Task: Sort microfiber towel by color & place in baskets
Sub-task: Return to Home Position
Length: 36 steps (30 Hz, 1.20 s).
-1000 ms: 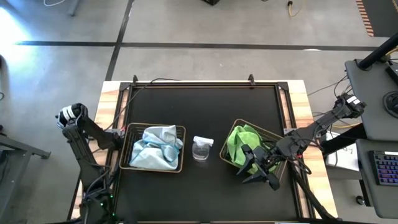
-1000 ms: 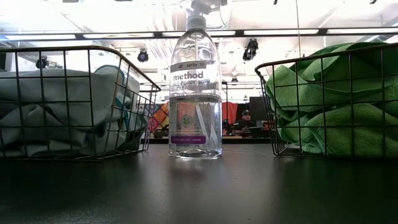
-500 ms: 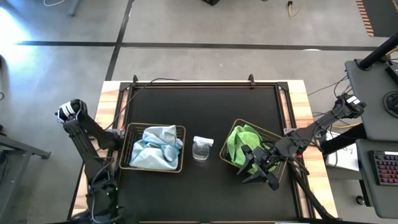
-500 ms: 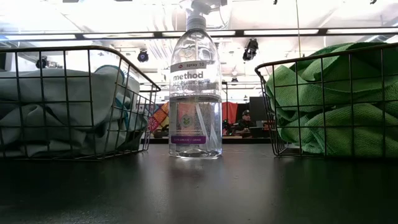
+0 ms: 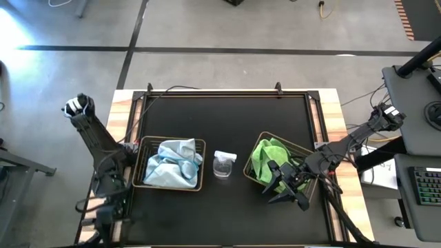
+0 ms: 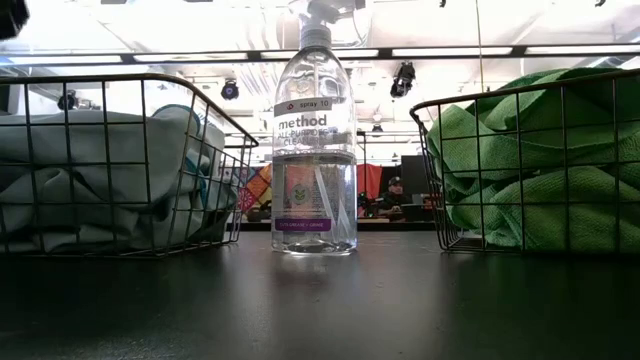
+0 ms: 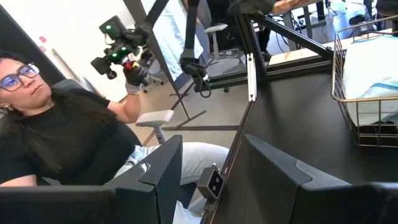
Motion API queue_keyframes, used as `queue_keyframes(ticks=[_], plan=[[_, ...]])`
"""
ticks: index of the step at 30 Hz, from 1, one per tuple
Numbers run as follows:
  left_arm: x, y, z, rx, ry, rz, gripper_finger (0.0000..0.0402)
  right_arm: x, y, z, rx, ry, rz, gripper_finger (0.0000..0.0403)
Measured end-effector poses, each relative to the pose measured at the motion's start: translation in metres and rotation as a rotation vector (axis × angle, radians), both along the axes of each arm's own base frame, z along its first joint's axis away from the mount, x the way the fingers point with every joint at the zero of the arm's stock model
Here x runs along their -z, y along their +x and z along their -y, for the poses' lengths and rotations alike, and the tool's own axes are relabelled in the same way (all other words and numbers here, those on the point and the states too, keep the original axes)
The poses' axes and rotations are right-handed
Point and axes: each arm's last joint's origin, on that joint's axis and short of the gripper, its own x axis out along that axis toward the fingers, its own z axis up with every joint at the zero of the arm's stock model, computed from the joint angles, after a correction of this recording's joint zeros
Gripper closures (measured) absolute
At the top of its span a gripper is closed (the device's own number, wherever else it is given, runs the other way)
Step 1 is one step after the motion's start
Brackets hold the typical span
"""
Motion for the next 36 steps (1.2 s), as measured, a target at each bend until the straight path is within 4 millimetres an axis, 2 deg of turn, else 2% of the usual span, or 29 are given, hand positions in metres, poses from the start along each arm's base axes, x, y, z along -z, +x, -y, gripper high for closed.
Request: queue_keyframes(ticks=[8, 17, 23, 36], plan=[[0.015, -0.015, -0.031, -0.087, -0.053, -0.022, 0.0216, 0.0, 0.0, 0.0, -0.001, -0.014, 0.007, 0.0243], [0.023, -0.027, -0.052, -0.086, -0.106, 0.006, 0.0216, 0.011, -0.001, 0.001, -0.003, -0.038, -0.014, 0.0243], [0.028, -0.03, -0.061, -0.155, -0.133, -0.021, 0.0216, 0.031, -0.005, 0.003, 0.008, -0.034, -0.044, 0.0243], [0.031, -0.032, -0.064, -0.159, -0.134, -0.042, 0.0216, 0.066, -0.019, 0.011, 0.003, 0.042, 0.057, 0.0243]])
